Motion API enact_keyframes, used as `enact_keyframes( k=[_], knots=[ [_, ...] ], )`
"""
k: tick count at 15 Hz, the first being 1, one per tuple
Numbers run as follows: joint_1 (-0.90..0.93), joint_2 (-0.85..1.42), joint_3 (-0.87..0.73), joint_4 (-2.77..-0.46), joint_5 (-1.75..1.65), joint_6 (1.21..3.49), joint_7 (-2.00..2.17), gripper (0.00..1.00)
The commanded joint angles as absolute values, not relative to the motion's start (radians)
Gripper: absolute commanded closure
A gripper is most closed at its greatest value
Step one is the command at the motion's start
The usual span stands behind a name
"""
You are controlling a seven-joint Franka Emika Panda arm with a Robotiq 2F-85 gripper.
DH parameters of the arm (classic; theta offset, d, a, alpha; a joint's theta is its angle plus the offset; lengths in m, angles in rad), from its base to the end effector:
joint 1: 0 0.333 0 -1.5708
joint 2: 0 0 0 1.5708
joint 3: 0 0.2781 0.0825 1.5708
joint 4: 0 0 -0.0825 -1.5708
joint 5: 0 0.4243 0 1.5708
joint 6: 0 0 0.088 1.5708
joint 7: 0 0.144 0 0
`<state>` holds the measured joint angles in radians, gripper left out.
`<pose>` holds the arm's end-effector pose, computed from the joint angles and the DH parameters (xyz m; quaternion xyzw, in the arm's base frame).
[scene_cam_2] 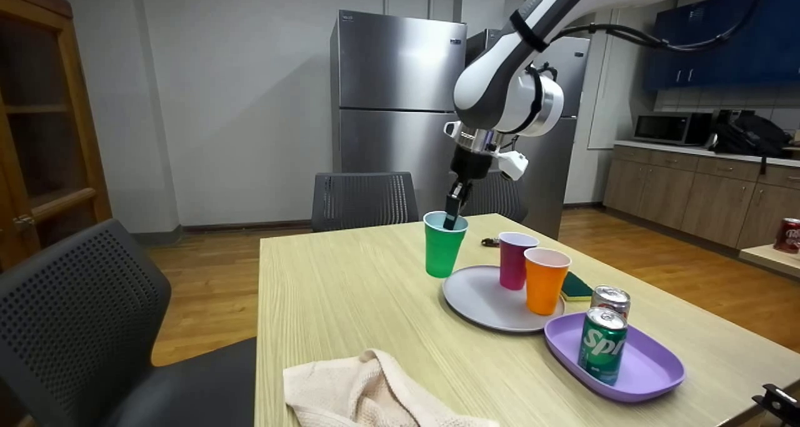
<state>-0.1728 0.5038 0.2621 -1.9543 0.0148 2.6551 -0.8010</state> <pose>0.6533 0.0613 0.1468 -0.9074 -0.4015 -0.1219 0.0238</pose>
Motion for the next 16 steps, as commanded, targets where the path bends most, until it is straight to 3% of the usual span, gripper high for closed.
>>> enact_keyframes(
  k=[1, 16],
  knots=[
    [-0.233, 0.498, 0.293, -1.966, 0.059, 2.648, -0.973, 0.99],
    [-0.265, 0.556, 0.264, -1.974, 0.095, 2.598, -1.318, 0.99]
  ],
)
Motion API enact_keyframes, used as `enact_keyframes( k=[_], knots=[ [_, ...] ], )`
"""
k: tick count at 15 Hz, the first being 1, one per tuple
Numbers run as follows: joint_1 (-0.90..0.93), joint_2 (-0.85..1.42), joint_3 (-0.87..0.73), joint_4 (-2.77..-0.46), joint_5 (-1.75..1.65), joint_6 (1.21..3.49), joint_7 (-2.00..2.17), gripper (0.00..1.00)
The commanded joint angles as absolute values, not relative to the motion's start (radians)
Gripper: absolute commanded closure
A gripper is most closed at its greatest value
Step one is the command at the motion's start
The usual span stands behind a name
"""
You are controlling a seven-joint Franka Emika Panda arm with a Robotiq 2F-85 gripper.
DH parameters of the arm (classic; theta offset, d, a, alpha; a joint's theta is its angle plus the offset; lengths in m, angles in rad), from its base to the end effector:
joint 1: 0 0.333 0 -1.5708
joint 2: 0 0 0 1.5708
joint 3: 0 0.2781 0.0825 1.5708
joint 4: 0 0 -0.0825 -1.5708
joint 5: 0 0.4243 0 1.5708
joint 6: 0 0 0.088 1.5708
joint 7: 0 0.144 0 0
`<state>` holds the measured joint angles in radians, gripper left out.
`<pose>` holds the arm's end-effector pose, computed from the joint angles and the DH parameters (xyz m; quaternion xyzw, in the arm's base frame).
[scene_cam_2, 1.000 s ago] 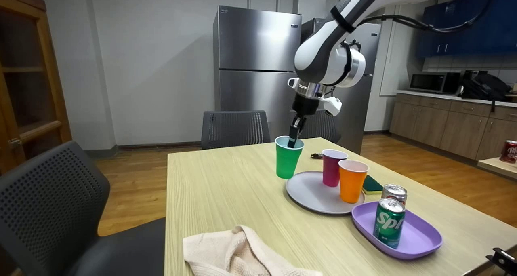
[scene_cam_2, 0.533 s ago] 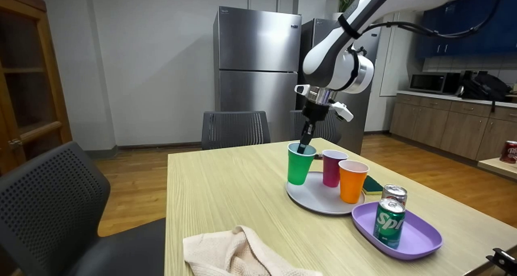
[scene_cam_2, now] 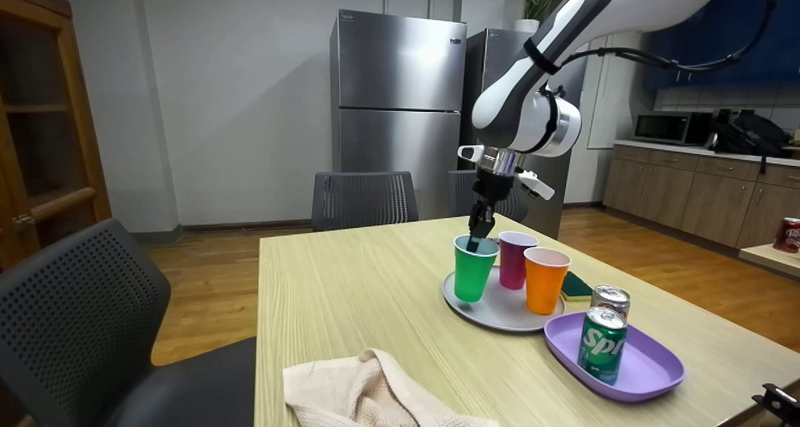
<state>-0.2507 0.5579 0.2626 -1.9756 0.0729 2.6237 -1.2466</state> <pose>0.6323 0.0151 0.1006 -0.8345 -0.5415 -0.0932 0.0410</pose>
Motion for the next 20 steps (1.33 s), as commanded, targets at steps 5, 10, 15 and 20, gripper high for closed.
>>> enact_keyframes(
  k=[5, 10, 15, 20],
  knots=[
    [-0.259, 0.578, 0.246, -1.963, 0.091, 2.569, -1.355, 0.99],
    [-0.256, 0.588, 0.238, -1.962, 0.09, 2.568, -1.369, 0.99],
    [-0.257, 0.582, 0.238, -1.966, 0.09, 2.569, -1.384, 0.62],
    [-0.268, 0.568, 0.247, -1.963, 0.106, 2.56, -1.396, 0.25]
  ],
)
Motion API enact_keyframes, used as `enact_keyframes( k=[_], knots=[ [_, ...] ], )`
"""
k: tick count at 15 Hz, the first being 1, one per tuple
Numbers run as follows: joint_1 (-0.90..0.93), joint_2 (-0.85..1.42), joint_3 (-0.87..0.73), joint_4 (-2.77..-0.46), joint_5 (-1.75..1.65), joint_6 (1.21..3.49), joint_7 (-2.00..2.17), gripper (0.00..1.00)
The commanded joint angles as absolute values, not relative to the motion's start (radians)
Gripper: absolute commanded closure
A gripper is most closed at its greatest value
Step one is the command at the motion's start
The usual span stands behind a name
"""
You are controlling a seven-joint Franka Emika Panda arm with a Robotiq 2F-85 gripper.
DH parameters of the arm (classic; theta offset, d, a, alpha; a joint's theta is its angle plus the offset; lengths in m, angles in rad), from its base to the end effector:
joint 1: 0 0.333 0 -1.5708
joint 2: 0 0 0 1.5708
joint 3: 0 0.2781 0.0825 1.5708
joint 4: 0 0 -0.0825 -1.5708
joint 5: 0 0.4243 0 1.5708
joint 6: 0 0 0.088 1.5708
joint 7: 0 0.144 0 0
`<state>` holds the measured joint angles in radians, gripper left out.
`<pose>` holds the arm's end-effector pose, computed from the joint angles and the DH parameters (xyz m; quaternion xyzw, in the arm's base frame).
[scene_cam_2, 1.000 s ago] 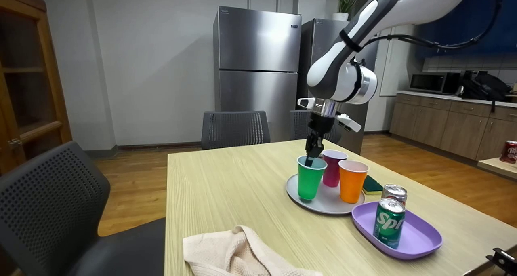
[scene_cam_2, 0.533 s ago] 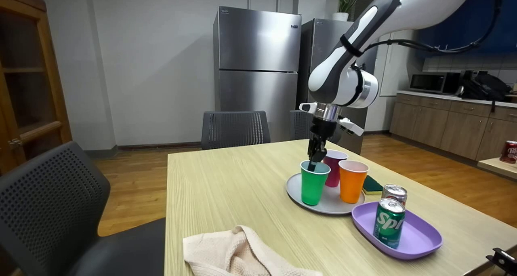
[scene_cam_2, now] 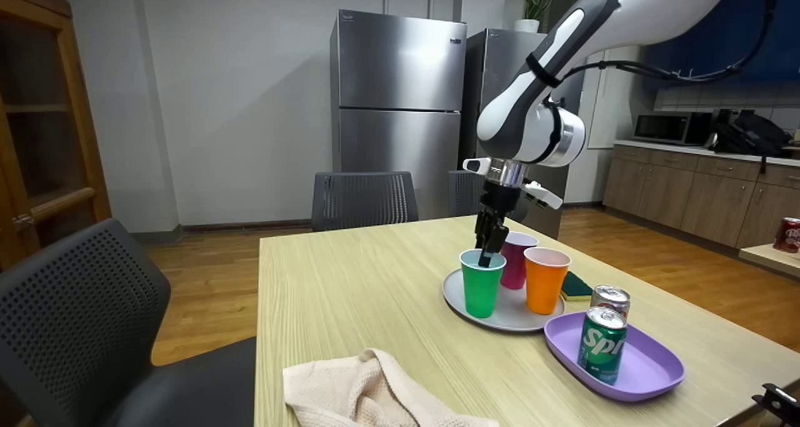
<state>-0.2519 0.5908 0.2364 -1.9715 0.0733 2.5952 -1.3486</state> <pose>0.6217 -0.0002 0.0773 -0.8138 -0.5745 -0.0708 0.0515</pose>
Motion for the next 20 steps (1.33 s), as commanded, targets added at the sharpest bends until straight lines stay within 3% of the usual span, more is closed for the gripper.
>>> enact_keyframes(
  k=[1, 3, 4, 20],
  knots=[
    [-0.267, 0.565, 0.245, -1.96, 0.107, 2.558, -1.392, 0.17],
    [-0.274, 0.556, 0.252, -1.953, 0.125, 2.542, -1.394, 0.02],
    [-0.278, 0.549, 0.255, -1.954, 0.139, 2.541, -1.396, 0.0],
    [-0.222, 0.417, 0.176, -1.939, 0.152, 2.445, -1.362, 0.0]
  ],
)
